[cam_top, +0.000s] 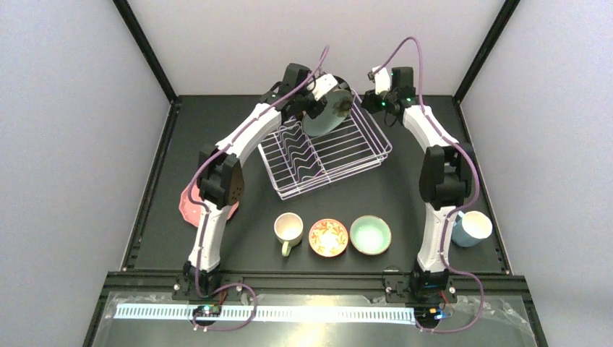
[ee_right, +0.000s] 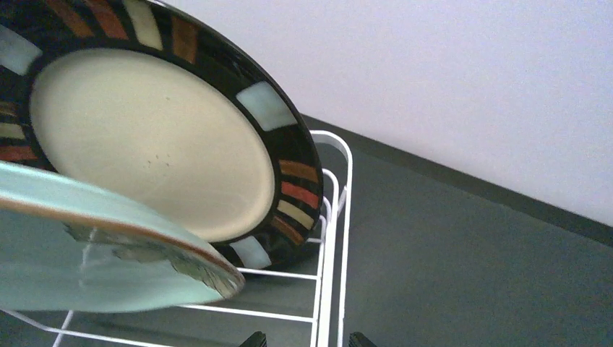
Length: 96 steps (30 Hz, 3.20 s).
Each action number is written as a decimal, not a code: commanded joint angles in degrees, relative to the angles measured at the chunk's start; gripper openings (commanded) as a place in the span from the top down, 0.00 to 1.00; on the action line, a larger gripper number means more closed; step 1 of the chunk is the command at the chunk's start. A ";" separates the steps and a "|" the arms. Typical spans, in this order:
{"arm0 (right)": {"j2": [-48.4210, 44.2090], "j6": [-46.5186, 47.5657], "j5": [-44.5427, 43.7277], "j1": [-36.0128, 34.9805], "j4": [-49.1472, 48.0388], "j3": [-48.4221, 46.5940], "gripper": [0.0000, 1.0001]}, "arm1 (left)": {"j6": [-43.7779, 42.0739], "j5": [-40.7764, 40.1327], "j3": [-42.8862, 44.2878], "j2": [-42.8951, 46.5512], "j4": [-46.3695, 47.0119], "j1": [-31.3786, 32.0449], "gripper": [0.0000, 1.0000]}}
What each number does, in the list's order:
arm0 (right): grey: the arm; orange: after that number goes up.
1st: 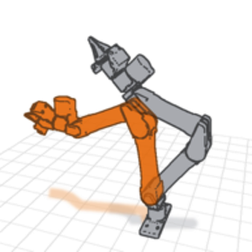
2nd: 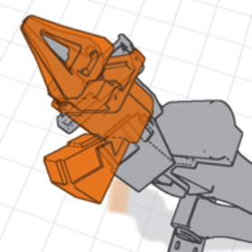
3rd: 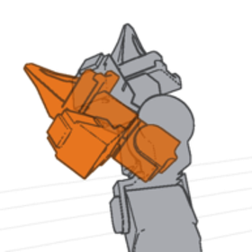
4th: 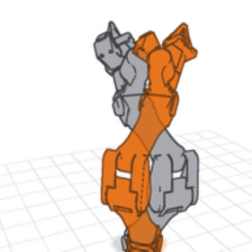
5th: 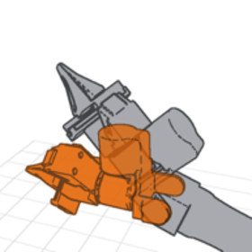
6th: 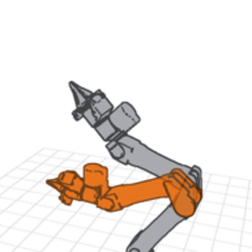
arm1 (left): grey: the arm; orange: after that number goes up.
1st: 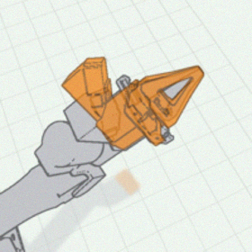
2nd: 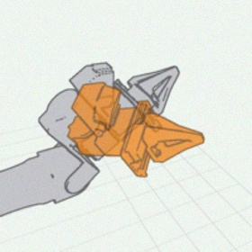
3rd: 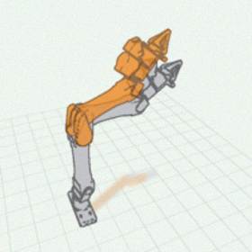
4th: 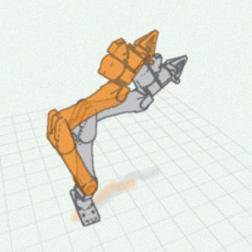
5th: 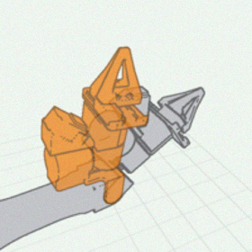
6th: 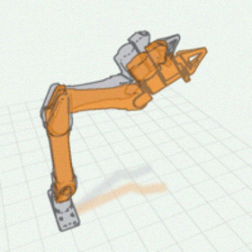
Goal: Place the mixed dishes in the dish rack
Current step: Insert the plate into the dish rack.
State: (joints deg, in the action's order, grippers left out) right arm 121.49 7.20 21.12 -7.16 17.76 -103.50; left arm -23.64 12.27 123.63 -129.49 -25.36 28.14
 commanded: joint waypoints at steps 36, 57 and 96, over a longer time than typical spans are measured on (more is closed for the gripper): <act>-11.47 -0.18 -5.95 -2.41 -16.64 14.49 0.32 | -8.56 -5.01 -1.56 -0.94 14.69 1.92 0.99; -9.93 -0.35 -5.74 -2.41 -17.09 15.00 0.32 | -5.41 -1.91 2.13 -6.06 8.82 1.96 0.99; -1.31 -4.30 -5.47 -3.39 -6.07 -3.89 0.32 | 25.06 -17.37 9.88 -3.98 6.52 -1.86 0.46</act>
State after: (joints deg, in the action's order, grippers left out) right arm 119.77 3.49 15.73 -9.69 10.76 -104.31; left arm -6.22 -1.87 131.11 -137.99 -18.81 26.37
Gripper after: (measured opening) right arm 0.676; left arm 0.542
